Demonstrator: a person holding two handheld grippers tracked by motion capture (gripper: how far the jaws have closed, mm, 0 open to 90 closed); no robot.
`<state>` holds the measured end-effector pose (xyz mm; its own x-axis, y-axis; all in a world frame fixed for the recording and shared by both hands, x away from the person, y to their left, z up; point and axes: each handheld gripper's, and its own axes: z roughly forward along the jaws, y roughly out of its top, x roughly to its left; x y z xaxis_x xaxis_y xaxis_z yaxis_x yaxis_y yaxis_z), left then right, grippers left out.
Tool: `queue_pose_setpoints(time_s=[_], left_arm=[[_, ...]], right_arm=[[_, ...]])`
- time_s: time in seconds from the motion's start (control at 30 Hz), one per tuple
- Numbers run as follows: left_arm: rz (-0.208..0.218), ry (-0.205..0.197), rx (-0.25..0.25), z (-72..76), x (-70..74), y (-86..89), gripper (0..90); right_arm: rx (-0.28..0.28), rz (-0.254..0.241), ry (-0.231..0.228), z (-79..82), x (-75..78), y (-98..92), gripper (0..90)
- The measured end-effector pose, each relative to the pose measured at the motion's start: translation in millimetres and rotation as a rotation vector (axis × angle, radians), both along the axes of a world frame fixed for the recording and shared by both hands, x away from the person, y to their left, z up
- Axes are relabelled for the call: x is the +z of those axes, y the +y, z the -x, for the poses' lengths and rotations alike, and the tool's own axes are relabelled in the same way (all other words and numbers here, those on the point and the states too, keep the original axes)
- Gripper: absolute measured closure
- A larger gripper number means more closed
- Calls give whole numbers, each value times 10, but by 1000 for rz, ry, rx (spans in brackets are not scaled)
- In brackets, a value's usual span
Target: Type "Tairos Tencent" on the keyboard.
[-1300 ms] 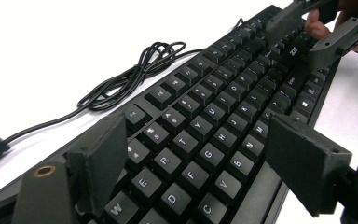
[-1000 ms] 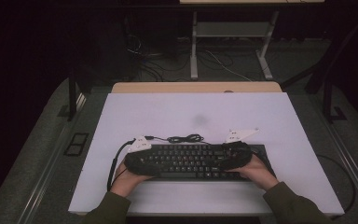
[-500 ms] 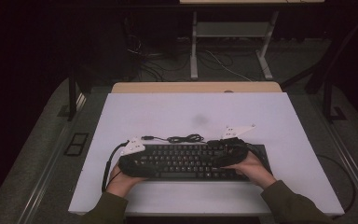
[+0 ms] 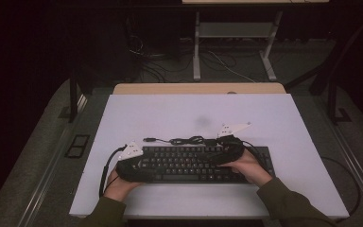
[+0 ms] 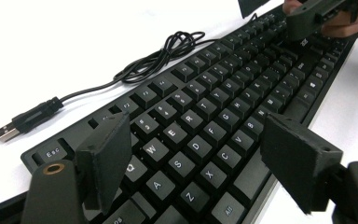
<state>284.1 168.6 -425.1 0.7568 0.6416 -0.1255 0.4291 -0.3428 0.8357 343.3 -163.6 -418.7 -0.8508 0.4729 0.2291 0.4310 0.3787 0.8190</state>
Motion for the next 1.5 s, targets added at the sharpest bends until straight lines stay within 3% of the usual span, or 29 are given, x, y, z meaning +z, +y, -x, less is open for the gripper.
queue_pose_setpoints(time_s=[0.1, 0.27, 0.63, 0.8, 1.5], left_arm=[[0, 4, 0, -1, -12, 9, 282], [-37, 1, 2, -3, -36, 25, 369], [-74, 28, 10, -31, -47, 77, 757], [-83, 38, 23, -40, -52, 85, 887], [-78, 69, 36, -99, -125, 94, 892]], right_arm=[[1, -3, 2, -4, -4, 11, 283], [5, 0, -5, -10, -17, 30, 282], [13, 9, -6, -15, -45, 86, 275], [14, 14, -3, -11, -54, 98, 274], [23, 16, -5, -14, -67, 117, 274]])
